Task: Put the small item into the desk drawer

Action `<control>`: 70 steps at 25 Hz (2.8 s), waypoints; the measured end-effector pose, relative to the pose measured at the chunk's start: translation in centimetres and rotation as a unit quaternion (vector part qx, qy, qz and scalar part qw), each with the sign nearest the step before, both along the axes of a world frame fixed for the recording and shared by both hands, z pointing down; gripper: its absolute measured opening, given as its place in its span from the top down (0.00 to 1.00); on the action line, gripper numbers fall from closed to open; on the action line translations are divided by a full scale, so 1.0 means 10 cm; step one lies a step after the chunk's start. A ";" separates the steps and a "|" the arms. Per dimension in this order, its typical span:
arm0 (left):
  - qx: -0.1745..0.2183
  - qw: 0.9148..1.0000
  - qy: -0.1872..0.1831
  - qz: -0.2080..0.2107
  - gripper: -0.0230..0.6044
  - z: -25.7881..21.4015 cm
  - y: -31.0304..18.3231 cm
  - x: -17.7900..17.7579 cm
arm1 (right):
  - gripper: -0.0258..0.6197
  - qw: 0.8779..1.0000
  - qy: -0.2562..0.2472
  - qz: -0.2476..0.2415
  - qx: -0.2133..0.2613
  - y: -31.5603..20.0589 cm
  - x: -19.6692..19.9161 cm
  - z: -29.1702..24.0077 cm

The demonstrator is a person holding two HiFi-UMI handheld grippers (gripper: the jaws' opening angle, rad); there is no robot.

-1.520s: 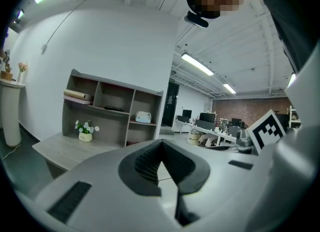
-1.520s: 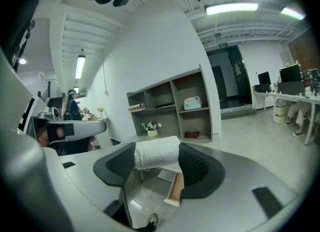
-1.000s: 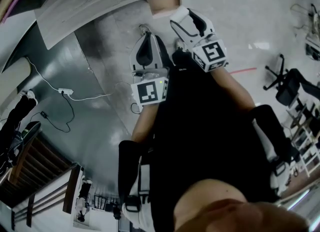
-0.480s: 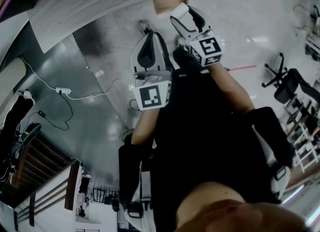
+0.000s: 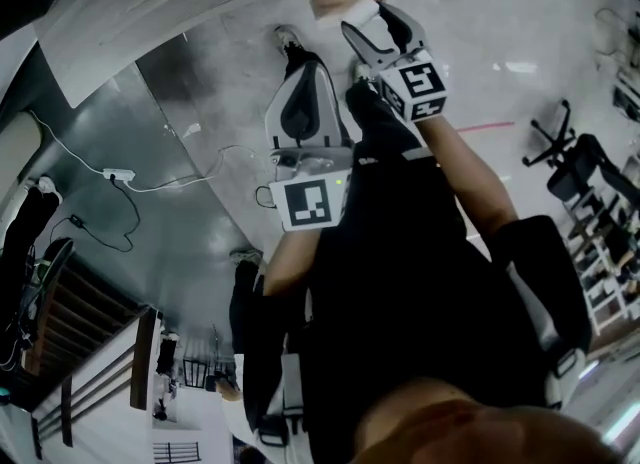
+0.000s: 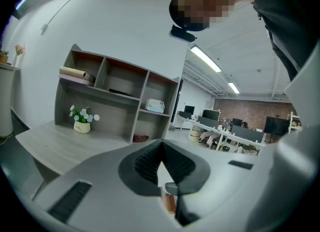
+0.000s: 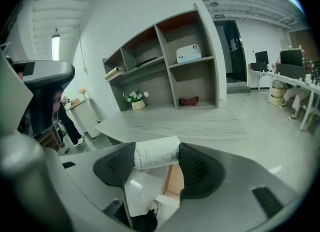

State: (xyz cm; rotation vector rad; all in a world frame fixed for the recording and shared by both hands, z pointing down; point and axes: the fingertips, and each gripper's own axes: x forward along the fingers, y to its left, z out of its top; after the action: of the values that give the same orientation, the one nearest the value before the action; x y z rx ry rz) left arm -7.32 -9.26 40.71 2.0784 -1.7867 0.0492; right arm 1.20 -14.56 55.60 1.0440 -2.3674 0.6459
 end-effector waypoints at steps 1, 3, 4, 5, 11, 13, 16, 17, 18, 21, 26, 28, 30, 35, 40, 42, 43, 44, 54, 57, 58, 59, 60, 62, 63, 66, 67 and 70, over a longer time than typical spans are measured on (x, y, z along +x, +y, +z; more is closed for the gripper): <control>-0.001 1.000 0.001 0.001 0.97 0.02 -0.01 0.00 | 0.55 1.000 -0.003 0.001 -0.003 -0.03 -0.01 0.03; -0.005 1.000 0.004 0.002 0.97 0.07 -0.03 0.01 | 0.55 1.000 -0.003 0.005 -0.012 -0.06 -0.01 0.13; -0.007 1.000 0.004 0.003 0.97 0.10 -0.03 0.00 | 0.55 1.000 -0.001 0.006 -0.016 -0.08 0.00 0.18; -0.008 1.000 0.004 0.003 0.97 0.11 -0.04 0.00 | 0.55 1.000 0.002 0.007 -0.019 -0.09 -0.01 0.23; -0.007 1.000 0.005 -0.005 0.97 0.17 -0.11 -0.02 | 0.55 0.998 0.041 0.002 -0.048 -0.08 0.07 0.67; -0.009 1.000 0.008 -0.005 0.97 0.19 -0.12 -0.02 | 0.55 0.998 0.038 0.002 -0.051 -0.11 0.02 0.78; -0.014 1.000 0.012 -0.002 0.97 0.24 -0.16 0.00 | 0.55 0.997 0.044 0.001 -0.058 -0.17 -0.01 0.95; -0.016 1.000 0.012 -0.002 0.97 0.25 -0.16 0.01 | 0.55 0.997 0.049 0.001 -0.061 -0.18 -0.01 1.01; -0.018 1.000 0.012 -0.002 0.97 0.27 -0.16 0.02 | 0.55 0.996 0.053 0.000 -0.066 -0.18 0.00 1.08; -0.022 1.000 0.013 -0.001 0.97 0.31 -0.19 0.05 | 0.55 0.994 0.073 -0.006 -0.084 -0.16 0.05 1.35; -0.024 1.000 0.017 -0.005 0.97 0.36 -0.23 0.06 | 0.55 0.990 0.092 -0.003 -0.106 -0.15 0.07 1.72; -0.026 0.999 0.018 -0.004 0.97 0.37 -0.24 0.07 | 0.55 0.988 0.105 -0.001 -0.109 -0.14 0.12 1.90; -0.028 0.999 0.019 -0.004 0.97 0.39 -0.24 0.07 | 0.55 0.987 0.113 0.000 -0.110 -0.15 0.13 2.06; -0.029 0.999 0.022 -0.004 0.97 0.44 -0.25 0.09 | 0.55 0.985 0.120 0.005 -0.123 -0.14 0.12 2.28; -0.035 0.999 0.024 -0.002 0.97 0.51 -0.27 0.10 | 0.55 0.982 0.127 0.013 -0.136 -0.09 0.14 2.47; -0.038 0.999 0.025 -0.002 0.97 0.54 -0.27 0.09 | 0.55 0.982 0.129 0.016 -0.140 -0.07 0.14 2.54; -0.039 0.999 0.025 -0.002 0.97 0.56 -0.27 0.08 | 0.55 0.981 0.130 0.017 -0.143 -0.06 0.14 2.58; -0.040 0.999 0.025 -0.003 0.97 0.57 -0.27 0.07 | 0.55 0.980 0.133 0.017 -0.145 -0.05 0.13 2.61; -0.047 0.998 0.028 -0.009 0.97 0.65 -0.28 -0.08 | 0.55 0.973 0.162 0.015 -0.164 0.00 0.14 2.90; -0.050 0.998 0.029 -0.009 0.97 0.68 -0.28 -0.10 | 0.55 0.973 0.163 0.011 -0.162 0.00 0.11 2.93; -0.051 0.998 0.030 -0.009 0.97 0.70 -0.28 -0.10 | 0.55 0.973 0.162 0.011 -0.163 0.00 0.09 2.93; -0.052 0.998 0.030 -0.009 0.97 0.71 -0.28 -0.11 | 0.55 0.972 0.162 0.012 -0.167 0.00 0.07 2.93; -0.053 0.998 0.031 -0.008 0.97 0.72 -0.28 -0.11 | 0.55 0.971 0.163 0.013 -0.172 0.00 0.06 2.93; -0.054 0.998 0.031 -0.007 0.97 0.74 -0.28 -0.13 | 0.55 0.970 0.169 0.014 -0.176 0.01 0.07 3.00; -0.055 0.998 0.031 -0.006 0.97 0.75 -0.28 -0.14 | 0.55 0.969 0.174 0.016 -0.177 0.01 0.09 3.04; -0.055 0.998 0.032 -0.006 0.97 0.76 -0.29 -0.18 | 0.55 0.966 0.181 0.021 -0.181 0.00 0.09 3.07; -0.055 0.998 0.032 -0.006 0.97 0.76 -0.29 -0.19 | 0.55 0.966 0.180 0.021 -0.187 0.01 0.07 3.05; -0.056 0.998 0.034 -0.007 0.97 0.77 -0.29 -0.20 | 0.55 0.963 0.183 0.019 -0.197 0.03 0.04 3.03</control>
State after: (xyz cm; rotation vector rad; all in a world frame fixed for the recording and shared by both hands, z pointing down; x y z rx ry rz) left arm -9.32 -12.20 48.44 1.9670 -1.7176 0.0730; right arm 1.59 -14.31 85.87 0.9356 -1.8112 0.8174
